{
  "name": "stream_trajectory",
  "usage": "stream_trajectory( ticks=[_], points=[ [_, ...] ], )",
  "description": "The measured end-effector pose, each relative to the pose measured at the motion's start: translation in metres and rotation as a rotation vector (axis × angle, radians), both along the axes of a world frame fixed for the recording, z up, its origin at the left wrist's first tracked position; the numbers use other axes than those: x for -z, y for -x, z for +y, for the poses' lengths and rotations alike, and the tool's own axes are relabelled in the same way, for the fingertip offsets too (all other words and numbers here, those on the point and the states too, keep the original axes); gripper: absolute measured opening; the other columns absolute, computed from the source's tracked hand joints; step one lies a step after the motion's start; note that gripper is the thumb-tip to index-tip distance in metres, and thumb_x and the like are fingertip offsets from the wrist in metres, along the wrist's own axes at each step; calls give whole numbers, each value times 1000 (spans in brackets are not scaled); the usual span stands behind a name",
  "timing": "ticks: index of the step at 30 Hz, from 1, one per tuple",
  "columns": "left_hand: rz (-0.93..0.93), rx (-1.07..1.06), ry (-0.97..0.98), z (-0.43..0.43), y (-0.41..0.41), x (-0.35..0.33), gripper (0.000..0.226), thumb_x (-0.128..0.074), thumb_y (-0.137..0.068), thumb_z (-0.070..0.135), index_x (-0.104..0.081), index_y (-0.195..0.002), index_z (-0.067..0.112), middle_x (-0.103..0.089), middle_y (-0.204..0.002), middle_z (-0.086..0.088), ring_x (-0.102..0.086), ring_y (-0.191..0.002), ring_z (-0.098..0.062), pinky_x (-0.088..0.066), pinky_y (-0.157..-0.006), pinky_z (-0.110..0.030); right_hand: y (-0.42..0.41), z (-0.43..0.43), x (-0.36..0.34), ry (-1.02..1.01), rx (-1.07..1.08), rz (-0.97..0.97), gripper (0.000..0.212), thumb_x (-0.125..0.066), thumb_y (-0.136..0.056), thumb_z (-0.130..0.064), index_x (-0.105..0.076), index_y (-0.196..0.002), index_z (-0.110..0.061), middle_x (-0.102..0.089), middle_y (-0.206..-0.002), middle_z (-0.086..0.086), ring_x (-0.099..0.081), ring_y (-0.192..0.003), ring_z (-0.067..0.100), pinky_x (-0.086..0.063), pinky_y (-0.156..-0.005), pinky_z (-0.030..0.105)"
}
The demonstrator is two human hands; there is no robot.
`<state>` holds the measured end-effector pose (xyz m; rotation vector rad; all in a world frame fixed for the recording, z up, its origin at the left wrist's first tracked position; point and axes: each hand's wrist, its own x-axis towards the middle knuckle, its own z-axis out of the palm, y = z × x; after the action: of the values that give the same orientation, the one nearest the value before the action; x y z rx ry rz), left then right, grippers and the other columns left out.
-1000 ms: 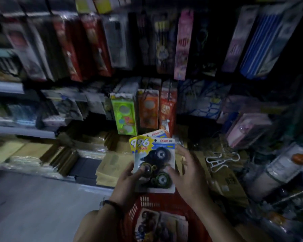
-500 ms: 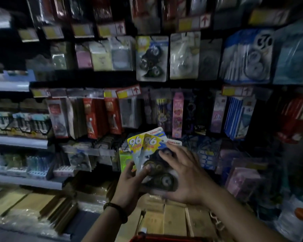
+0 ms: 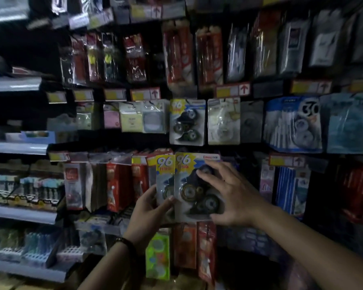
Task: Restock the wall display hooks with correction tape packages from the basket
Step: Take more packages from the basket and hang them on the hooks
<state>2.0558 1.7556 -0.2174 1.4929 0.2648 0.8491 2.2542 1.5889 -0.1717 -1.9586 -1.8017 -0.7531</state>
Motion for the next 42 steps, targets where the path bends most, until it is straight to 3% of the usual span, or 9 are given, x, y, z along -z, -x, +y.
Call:
stream_trajectory(
  ticks=[3, 8, 10, 14, 19, 27, 34, 38, 42],
  points=[
    [-54, -150, -104, 17, 3, -22, 29, -67, -100, 12, -68, -124, 28, -80, -112, 9, -78, -101, -12, -65, -84, -38, -5, 18, -29, -14, 59, -71, 114, -77, -64, -59, -32, -164, -29, -21, -167, 3, -21, -153, 28, -46, -113, 52],
    [-145, -454, -242, 55, 1, -52, 22, -74, -96, 11, -73, -116, 21, -81, -103, 5, -78, -97, -10, -60, -71, -20, -10, 50, -72, -51, 174, -174, 113, -79, -65, -57, -34, -163, -27, -23, -168, 10, -22, -153, 34, -38, -119, 52],
    [-148, -529, -292, 66, 1, -62, 20, -75, -96, 15, -72, -115, 21, -80, -104, 4, -77, -97, -11, -60, -73, -21, -8, 64, -88, -55, 206, -203, 112, -81, -66, -56, -33, -163, -27, -21, -169, 10, -20, -153, 34, -39, -117, 55],
    [-147, -627, -292, 86, 1, -75, 17, -75, -96, 26, -69, -110, 33, -77, -102, 8, -75, -96, -11, -65, -83, -47, -7, 91, -112, -35, 263, -204, 113, -83, -71, -55, -27, -165, -27, -15, -170, 9, -12, -155, 32, -31, -123, 52],
    [-201, -641, -291, 95, 1, -85, 17, -73, -96, 25, -68, -110, 34, -77, -104, 9, -74, -100, -13, -63, -88, -51, -12, 116, -128, -64, 355, -294, 113, -85, -69, -48, -29, -164, -22, -15, -170, 15, -15, -156, 36, -31, -124, 53],
    [-260, -624, -314, 98, -3, -86, 20, -73, -97, 20, -69, -114, 28, -76, -103, 10, -72, -98, -6, -62, -82, -37, -21, 132, -136, -75, 442, -298, 110, -81, -76, -45, -20, -166, -23, -8, -171, 15, -6, -157, 35, -26, -127, 50],
    [-188, -524, -280, 102, -15, -81, 17, -75, -95, 19, -70, -109, 28, -79, -103, 3, -76, -97, -15, -65, -84, -50, -31, 141, -143, 20, 502, -303, 111, -78, -76, -48, -17, -166, -25, -6, -172, 15, -10, -157, 34, -21, -126, 47],
    [-170, -443, -235, 102, -26, -77, 14, -74, -96, 13, -71, -109, 16, -79, -101, -5, -77, -84, -12, -61, -57, -25, -33, 152, -143, 56, 571, -351, 111, -77, -77, -46, -15, -165, -20, -4, -172, 21, -17, -154, 40, -22, -122, 50],
    [-181, -377, -194, 98, -31, -70, 16, -73, -96, 12, -72, -111, 14, -81, -102, -4, -79, -89, -14, -58, -57, -20, -32, 157, -139, 44, 595, -371, 110, -78, -75, -41, -17, -164, -17, -3, -170, 27, -21, -151, 42, -21, -119, 55]
  ],
)
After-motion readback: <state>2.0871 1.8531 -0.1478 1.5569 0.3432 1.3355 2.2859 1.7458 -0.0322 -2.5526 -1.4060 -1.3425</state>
